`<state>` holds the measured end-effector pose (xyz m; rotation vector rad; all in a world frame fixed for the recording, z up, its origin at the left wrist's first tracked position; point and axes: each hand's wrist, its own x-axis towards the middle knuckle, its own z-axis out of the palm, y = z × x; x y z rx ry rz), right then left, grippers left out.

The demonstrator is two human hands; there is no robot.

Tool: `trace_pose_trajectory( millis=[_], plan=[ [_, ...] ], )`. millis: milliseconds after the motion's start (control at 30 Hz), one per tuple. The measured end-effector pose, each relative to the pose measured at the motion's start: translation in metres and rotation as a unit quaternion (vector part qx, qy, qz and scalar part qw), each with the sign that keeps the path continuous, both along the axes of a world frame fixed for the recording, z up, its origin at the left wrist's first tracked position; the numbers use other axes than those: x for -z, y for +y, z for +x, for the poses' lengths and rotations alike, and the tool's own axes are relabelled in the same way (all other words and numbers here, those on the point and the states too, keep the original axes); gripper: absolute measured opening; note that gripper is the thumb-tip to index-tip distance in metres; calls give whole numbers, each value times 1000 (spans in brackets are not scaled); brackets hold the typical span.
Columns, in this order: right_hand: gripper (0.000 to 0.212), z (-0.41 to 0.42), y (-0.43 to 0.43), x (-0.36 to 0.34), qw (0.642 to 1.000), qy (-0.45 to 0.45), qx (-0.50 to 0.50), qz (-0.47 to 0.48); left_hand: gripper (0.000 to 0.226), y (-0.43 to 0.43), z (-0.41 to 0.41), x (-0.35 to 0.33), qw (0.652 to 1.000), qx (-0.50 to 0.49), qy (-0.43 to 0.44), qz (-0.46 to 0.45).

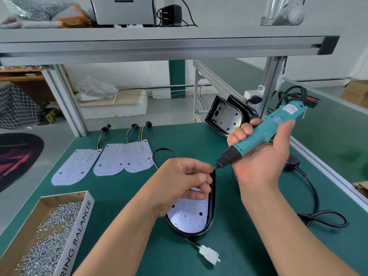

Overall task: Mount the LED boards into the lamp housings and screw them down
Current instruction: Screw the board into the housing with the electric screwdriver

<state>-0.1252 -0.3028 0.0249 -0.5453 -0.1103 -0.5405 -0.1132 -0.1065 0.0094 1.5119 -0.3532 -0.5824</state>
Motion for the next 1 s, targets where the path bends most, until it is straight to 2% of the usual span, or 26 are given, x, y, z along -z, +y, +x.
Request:
trace_pose_trajectory(
  millis=[300,533,733,900,1000],
  plan=[
    [61,3,3,5,1000,16,-12,-13,26,2,0,-1,1000,9,-8,1],
    [59,4,2,6,999,27,-17,-24,23,0,-1,-1,993,-12,-94,65],
    [58,3,4,6,999,24,-11,-41,21,-2,0,0,988,-25,-123,93],
    [57,4,5,5,999,18,1,-52,25,-6,-2,3,972,-50,-190,129],
    [58,4,5,6,998,20,7,-52,26,-7,-3,5,973,-61,-188,122]
  ],
)
